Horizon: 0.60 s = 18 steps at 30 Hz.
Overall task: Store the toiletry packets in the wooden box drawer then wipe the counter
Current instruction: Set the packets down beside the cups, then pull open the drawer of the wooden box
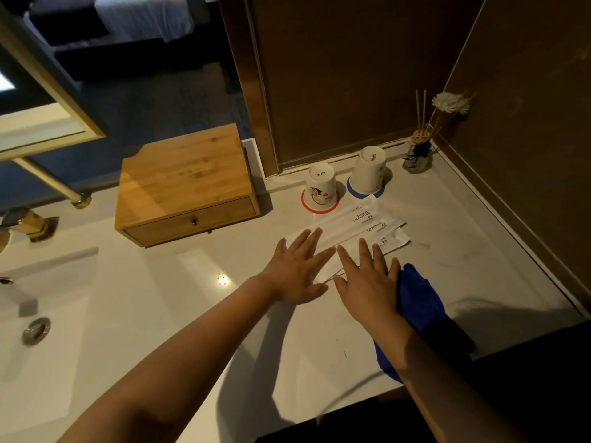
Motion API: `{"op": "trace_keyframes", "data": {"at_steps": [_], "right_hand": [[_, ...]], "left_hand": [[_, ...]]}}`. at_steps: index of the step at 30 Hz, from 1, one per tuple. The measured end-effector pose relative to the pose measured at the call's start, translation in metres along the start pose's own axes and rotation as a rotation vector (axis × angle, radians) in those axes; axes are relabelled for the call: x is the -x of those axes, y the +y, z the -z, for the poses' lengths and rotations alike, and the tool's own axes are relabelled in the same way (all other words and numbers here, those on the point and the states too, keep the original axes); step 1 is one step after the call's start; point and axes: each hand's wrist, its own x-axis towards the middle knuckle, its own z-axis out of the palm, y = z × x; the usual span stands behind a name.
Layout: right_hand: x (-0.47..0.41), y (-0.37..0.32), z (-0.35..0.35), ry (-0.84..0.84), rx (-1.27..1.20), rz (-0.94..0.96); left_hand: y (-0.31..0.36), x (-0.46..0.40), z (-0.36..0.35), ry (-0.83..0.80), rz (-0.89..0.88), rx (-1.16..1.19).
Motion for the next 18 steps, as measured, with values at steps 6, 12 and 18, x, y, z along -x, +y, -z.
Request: {"op": "trace_keyframes", "data": {"at_steps": [6, 12, 18], "right_hand": [[0.014, -0.016, 0.020, 0.133, -0.084, 0.020], [0.008, -0.079, 0.055, 0.215, -0.384, 0.179], [-0.016, -0.160, 0.069, 0.216, -0.377, 0.300]], "left_hand": [[-0.020, 0.033, 0.023, 0.194, -0.129, -0.034], [-0.134, 0.091, 0.064, 0.561, -0.080, -0.123], [-0.224, 0.100, 0.089, 0.471, 0.311, -0.001]]}}
